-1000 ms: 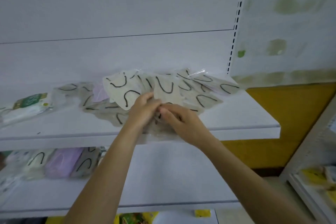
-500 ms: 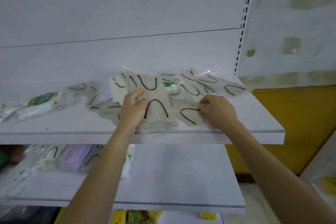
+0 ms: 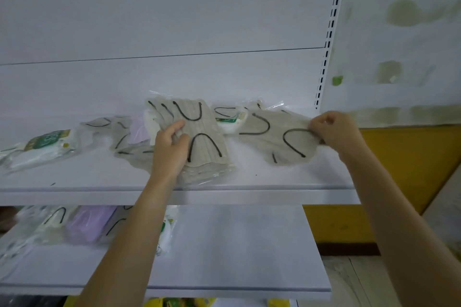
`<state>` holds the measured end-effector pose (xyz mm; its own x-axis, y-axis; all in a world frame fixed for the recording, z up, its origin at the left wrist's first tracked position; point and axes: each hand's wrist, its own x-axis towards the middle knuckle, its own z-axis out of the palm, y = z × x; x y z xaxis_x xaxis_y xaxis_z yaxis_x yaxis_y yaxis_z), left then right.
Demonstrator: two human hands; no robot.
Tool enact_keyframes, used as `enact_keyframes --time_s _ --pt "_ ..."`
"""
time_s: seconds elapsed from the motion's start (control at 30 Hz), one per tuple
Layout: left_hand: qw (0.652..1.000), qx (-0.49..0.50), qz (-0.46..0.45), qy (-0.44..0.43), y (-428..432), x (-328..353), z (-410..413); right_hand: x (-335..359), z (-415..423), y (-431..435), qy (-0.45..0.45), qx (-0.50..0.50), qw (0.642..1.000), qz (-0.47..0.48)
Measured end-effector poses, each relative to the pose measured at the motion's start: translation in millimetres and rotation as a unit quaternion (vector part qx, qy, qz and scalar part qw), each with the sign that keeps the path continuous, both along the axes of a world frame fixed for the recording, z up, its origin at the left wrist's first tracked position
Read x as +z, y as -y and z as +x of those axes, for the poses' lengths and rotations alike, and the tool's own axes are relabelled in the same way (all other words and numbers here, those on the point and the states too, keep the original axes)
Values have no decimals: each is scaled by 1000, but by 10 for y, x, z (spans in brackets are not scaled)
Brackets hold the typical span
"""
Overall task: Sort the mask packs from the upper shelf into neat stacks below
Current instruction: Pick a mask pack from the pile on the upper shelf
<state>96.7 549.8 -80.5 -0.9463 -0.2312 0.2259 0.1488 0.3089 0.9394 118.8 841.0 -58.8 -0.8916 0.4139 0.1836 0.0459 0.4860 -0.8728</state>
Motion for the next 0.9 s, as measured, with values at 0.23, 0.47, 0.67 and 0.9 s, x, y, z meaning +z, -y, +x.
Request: enact_keyframes --time_s 0.23,0.47,0.67,0.9 --pt "1000 -16 -1 9 -78 -17 -71 -98 -140 97 127 107 944 285" --pt "999 -30 -3 -18 -261 -45 -180 -80 -309 340 194 191 918 287" --pt "998 -35 10 -51 -395 -54 -201 287 -580 -109 118 87 974 174" --pt "996 -58 -50 -50 -522 10 -250 35 -1086 -371 236 57 922 300"
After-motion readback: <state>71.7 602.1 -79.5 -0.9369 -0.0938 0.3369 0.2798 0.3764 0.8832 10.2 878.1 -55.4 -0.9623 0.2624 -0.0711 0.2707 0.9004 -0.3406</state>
